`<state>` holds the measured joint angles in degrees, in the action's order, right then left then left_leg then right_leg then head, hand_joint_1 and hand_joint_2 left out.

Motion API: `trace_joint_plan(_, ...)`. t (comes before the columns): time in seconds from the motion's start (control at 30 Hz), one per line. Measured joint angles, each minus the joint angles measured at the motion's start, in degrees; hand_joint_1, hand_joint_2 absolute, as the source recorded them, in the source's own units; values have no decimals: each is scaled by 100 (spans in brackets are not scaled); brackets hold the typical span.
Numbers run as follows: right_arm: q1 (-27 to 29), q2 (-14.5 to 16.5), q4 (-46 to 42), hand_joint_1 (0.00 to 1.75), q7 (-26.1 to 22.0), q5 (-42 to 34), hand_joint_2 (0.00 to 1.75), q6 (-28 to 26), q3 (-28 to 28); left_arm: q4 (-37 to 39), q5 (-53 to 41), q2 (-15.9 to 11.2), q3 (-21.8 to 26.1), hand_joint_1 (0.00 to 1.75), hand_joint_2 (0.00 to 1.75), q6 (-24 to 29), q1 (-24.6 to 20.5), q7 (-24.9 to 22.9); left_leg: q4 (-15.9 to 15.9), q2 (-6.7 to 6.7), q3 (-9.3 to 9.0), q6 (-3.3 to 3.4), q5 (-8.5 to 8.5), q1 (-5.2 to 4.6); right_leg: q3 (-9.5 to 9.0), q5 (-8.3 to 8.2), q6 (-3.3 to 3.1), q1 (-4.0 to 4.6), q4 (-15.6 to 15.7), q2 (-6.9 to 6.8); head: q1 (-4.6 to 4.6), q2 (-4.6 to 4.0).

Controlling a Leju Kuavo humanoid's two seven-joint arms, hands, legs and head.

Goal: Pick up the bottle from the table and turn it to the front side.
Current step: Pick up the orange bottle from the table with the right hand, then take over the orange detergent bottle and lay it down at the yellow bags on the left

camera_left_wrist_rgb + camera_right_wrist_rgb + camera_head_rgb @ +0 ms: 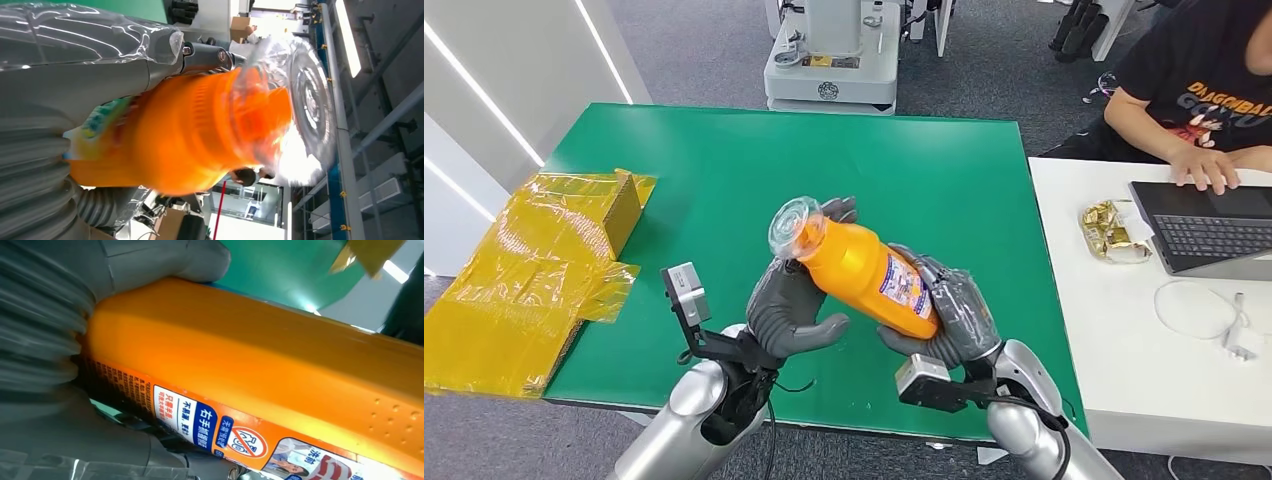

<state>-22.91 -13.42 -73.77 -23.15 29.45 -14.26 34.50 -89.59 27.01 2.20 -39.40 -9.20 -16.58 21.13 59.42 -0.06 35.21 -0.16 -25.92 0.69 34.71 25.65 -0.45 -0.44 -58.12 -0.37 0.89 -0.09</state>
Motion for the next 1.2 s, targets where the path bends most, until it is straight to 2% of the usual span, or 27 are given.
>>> trace_joint_plan(0.57, -505, 39, 433, 175, 152, -124, 175, 984, 349, 319, -13, 31, 76, 0, 175, 281, -36, 93, 0, -2, 1, 0, 0, 0, 0, 0, 0, 0, 0, -2, 0, 0)
trace_joint_plan(0.8, -488, 16, 531, 175, 406, -54, 175, 1465, 420, 427, -480, 28, 86, 0, 175, 712, 15, 272, 0, -2, 1, 0, 0, 0, 1, 0, 0, 0, 0, -1, 1, 0)
trace_joint_plan(1.2, -466, 0, 628, 175, 335, -43, 175, 1812, 467, 511, -637, 54, 109, 0, 175, 854, 47, 287, 0, -1, 1, 0, 0, 0, 1, 0, 0, 0, 0, 0, 1, 0)
